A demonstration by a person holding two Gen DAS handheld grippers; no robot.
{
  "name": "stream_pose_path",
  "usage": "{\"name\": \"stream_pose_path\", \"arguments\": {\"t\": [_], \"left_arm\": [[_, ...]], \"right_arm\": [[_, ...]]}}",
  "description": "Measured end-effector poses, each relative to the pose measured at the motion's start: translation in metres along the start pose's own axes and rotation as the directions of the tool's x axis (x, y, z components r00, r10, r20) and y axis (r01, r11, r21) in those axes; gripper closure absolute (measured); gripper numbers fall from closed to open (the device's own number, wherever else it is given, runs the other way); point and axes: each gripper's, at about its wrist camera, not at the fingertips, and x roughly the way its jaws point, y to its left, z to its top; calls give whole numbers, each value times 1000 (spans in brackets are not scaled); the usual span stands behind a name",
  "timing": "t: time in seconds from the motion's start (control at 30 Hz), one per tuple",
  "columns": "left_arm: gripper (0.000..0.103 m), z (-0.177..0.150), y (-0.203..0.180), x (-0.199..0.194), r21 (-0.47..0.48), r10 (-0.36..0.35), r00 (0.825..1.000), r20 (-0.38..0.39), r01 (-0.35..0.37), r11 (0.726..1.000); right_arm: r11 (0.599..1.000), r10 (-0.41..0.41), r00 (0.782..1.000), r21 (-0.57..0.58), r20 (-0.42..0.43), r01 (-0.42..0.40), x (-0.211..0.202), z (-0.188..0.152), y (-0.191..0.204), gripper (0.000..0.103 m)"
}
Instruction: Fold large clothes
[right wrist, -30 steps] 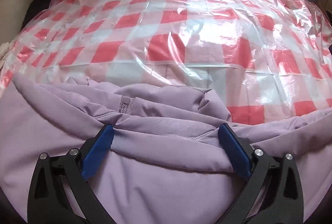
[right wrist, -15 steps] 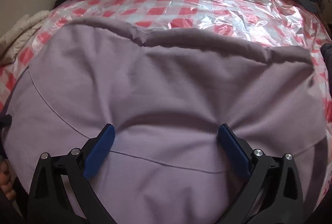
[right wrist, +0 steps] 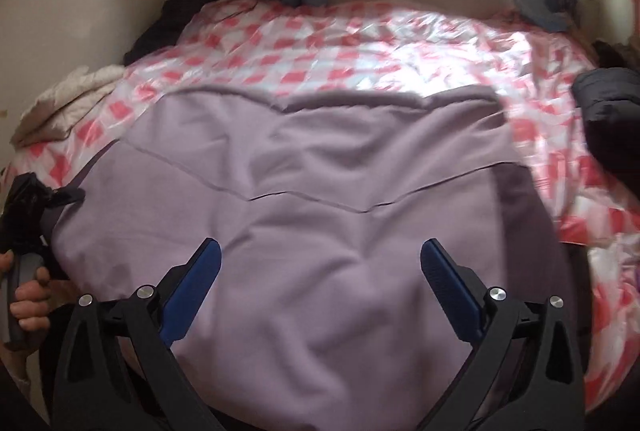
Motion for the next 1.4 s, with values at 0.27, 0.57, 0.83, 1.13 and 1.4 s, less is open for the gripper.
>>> {"name": "stream_pose_path", "arguments": {"t": [0.27, 0.57, 0.83, 1.13, 1.4], "left_arm": [[11, -2, 0, 1, 16, 8, 1000, -9, -8, 1000], [11, -2, 0, 2, -3, 18, 1000, 13, -17, 1000], [11, -4, -14, 5, 77, 85, 996, 39, -87, 993], [11, -5, -12, 4, 67, 75, 996, 58, -78, 995], [11, -4, -10, 2, 63, 57, 996, 65, -61, 996]], "right_arm": [[986, -88, 979, 125, -183, 112, 17, -10, -82, 6], [968, -186, 963, 134, -196, 214, 130, 108, -135, 6], [979, -32, 995, 196, -96, 50, 98, 87, -122, 7], [965, 166, 972, -176, -165, -195, 69, 54, 40, 7], [989, 83, 972, -98, -221, -107, 76, 29, 55, 7]]}}
